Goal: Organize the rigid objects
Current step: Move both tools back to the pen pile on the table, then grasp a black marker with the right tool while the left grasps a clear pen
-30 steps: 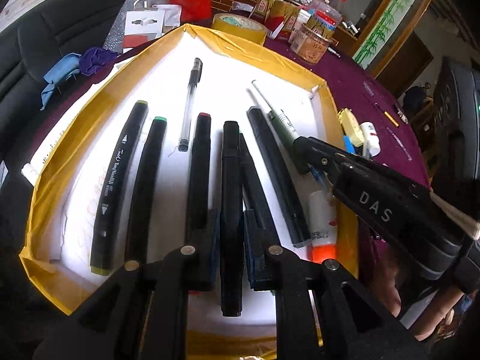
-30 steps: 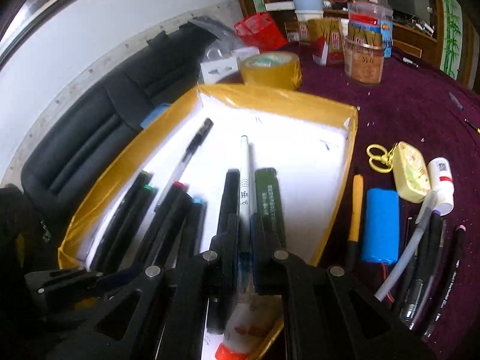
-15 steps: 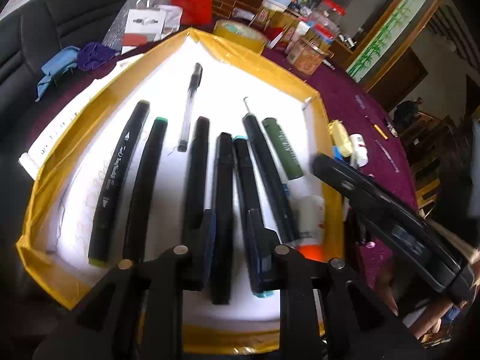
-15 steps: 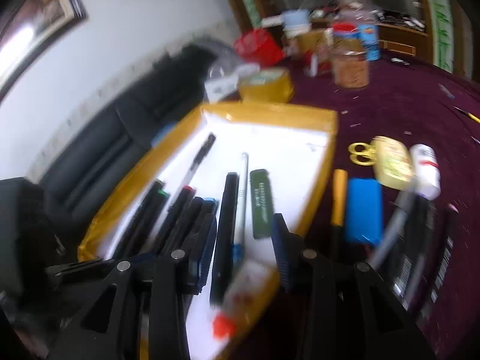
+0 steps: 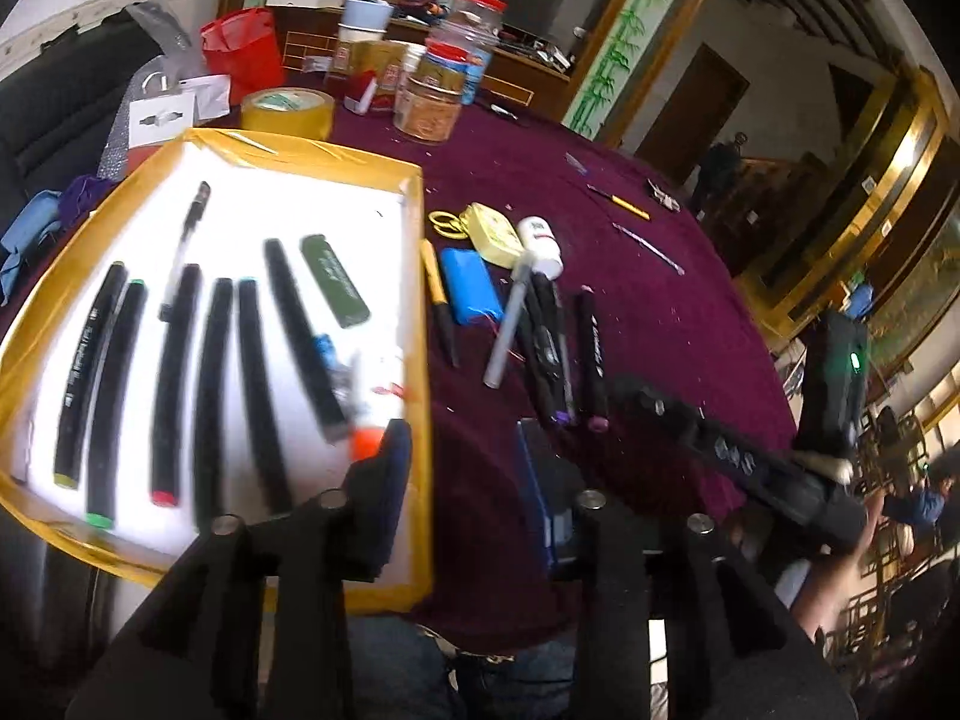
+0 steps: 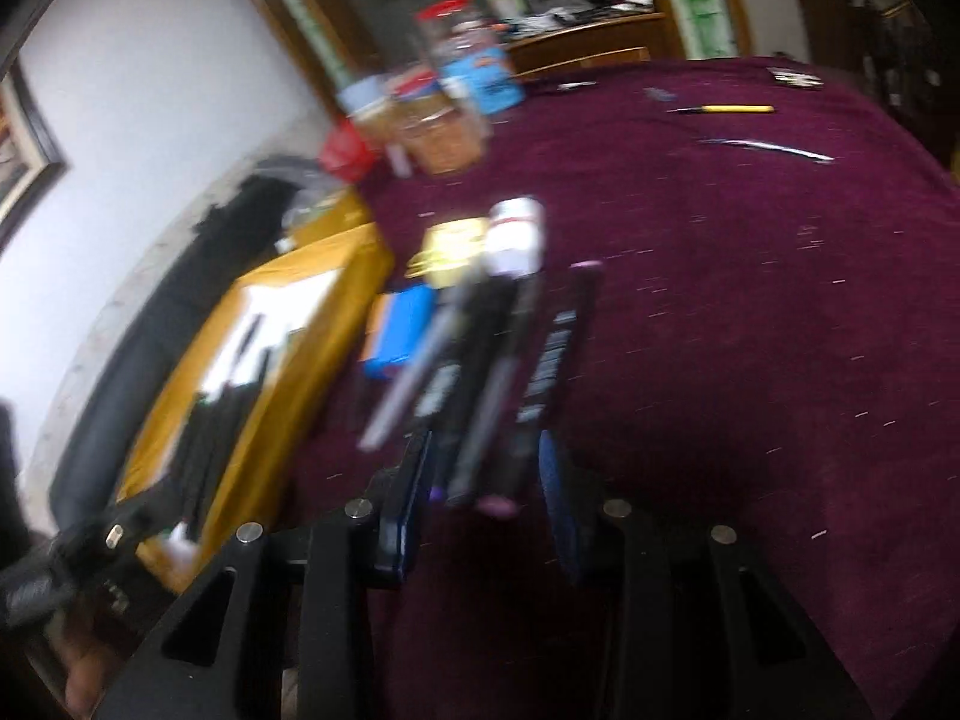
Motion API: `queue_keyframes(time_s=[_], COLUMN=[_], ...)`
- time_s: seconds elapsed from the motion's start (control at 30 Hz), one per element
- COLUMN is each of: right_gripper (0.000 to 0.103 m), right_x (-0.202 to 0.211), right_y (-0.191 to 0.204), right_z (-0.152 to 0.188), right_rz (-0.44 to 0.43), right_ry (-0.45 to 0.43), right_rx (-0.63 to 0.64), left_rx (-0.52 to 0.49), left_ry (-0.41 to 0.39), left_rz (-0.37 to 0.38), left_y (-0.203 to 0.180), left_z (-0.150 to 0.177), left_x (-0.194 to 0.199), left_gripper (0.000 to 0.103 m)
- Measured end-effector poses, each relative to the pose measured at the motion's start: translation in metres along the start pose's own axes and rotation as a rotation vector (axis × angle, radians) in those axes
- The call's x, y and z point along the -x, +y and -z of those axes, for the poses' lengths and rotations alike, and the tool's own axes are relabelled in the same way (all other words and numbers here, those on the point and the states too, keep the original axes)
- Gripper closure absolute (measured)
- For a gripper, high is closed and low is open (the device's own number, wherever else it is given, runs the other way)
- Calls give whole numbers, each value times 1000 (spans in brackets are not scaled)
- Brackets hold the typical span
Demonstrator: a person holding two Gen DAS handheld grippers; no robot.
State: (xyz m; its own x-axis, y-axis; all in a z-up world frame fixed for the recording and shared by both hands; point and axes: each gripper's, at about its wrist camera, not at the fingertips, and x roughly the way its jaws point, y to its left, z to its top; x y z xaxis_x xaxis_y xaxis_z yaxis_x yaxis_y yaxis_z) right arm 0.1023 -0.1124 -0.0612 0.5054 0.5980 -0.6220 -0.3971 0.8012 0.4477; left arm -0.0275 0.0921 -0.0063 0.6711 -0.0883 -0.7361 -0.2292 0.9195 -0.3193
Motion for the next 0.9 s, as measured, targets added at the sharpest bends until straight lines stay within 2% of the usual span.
queue_keyframes(time_s=[0.17,0.27,0.3,0.33,0.43,0.57,0.7,0.8,0.9], right_gripper=[71,72,77,86,89,89,89,89,89], right_x=[-21,-42,-44,-42,-32,-4,23,29,28], right_y=[-4,0,-1,0,-9,-36,-76,-86,-80], right_z=[-21,-22,-19,-17,-11,-1,6,9,9], right_rz=[64,108,122,129,93,125,211,171,192], right_ry=[45,72,62,58,59,37,0,-16,-23], right_rx=[6,40,37,46,34,3,-40,-61,-31], left_rx=[-44,-48,-49,-52,-59,-80,-111,-139,-186], left_ry=[11,23,23,20,26,52,94,128,165], left_rz=[-11,-22,-24,-24,-35,-13,13,39,66], left_y=[-16,-18,-19,-19,-22,-32,-50,-66,-84], left_z=[7,9,9,10,11,10,6,-3,-18], left_x=[-1,-1,0,2,-2,-10,-28,-43,-64], left_gripper=[70,70,70,70,70,70,70,70,70])
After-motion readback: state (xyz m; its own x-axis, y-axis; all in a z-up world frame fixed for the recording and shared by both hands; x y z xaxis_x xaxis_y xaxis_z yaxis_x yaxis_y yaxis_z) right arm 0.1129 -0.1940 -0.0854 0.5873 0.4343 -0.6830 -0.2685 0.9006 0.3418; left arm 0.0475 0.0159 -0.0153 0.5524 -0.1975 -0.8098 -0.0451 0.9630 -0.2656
